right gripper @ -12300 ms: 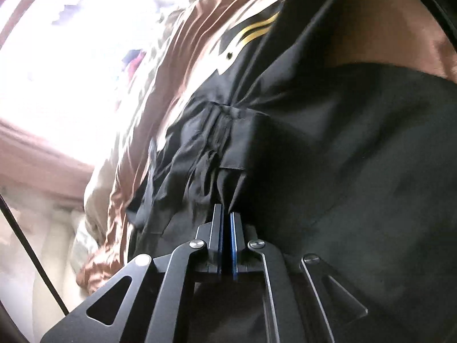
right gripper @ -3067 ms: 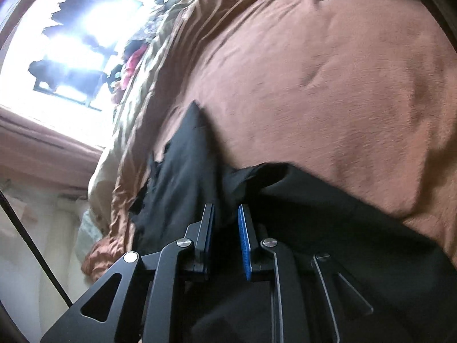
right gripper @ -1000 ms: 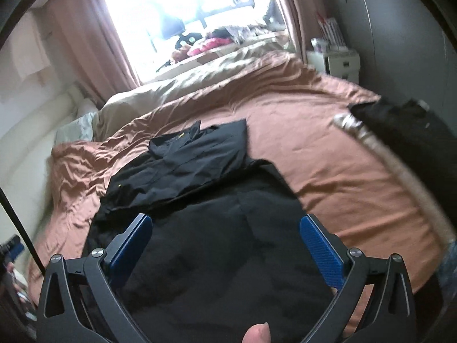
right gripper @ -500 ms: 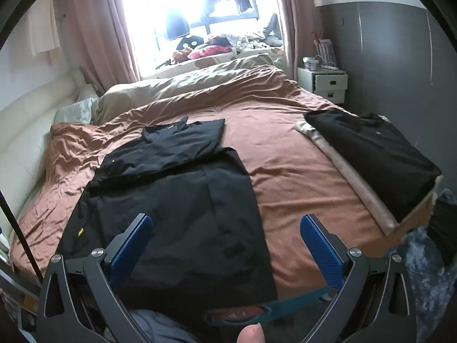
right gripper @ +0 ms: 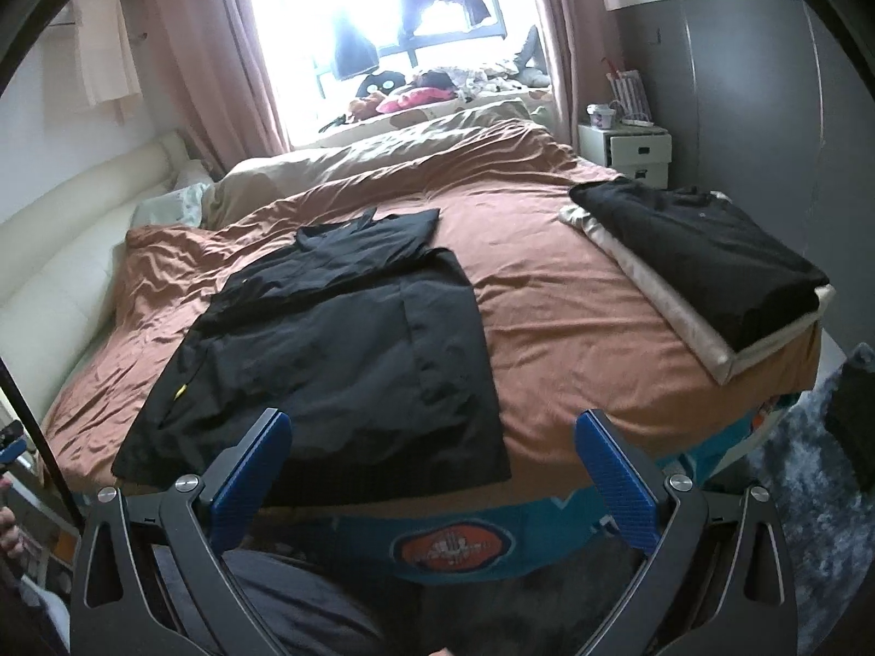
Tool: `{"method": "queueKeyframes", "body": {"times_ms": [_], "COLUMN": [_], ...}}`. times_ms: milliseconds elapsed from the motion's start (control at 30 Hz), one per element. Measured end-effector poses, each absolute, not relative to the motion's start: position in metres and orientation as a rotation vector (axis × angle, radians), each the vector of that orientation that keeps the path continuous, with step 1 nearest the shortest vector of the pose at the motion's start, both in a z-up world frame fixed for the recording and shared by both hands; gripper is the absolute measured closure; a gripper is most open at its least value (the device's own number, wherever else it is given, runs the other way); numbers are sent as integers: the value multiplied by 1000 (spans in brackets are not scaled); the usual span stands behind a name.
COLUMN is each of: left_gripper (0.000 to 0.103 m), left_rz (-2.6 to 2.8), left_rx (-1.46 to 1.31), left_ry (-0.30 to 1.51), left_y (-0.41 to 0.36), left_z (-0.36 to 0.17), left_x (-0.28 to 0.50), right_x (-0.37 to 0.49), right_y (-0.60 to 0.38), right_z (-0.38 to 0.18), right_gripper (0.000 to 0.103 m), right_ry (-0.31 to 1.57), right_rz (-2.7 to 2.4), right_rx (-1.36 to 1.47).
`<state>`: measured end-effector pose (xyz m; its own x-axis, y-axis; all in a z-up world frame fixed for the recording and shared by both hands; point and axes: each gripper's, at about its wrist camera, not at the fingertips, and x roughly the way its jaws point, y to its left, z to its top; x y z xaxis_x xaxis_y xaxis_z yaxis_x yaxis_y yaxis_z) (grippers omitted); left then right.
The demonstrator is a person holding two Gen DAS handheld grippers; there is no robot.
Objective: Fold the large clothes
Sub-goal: 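Open both grippers and draw them back from the folded shirt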
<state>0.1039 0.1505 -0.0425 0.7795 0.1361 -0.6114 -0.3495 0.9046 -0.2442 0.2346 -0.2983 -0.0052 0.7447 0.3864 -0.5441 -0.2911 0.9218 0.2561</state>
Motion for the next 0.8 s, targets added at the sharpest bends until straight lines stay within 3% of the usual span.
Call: {"method": "queueKeyframes", "body": {"times_ms": [567, 700, 800], "left_gripper": [1, 8, 22], "left_rz": [286, 283, 287], "left_rx": [-362, -381, -401], "left_ry": [691, 712, 753], "left_y": [164, 174, 186], "left_z": [-85, -104, -124], "left_x": [89, 100, 114], "right_x": [233, 253, 266], "right_y": [-311, -305, -296], "right_z": [-58, -71, -79], "right_gripper": [0, 0, 6], "right_ry": [690, 724, 748], "right_rz": [384, 389, 410], "right_rx": [211, 216, 220]}}
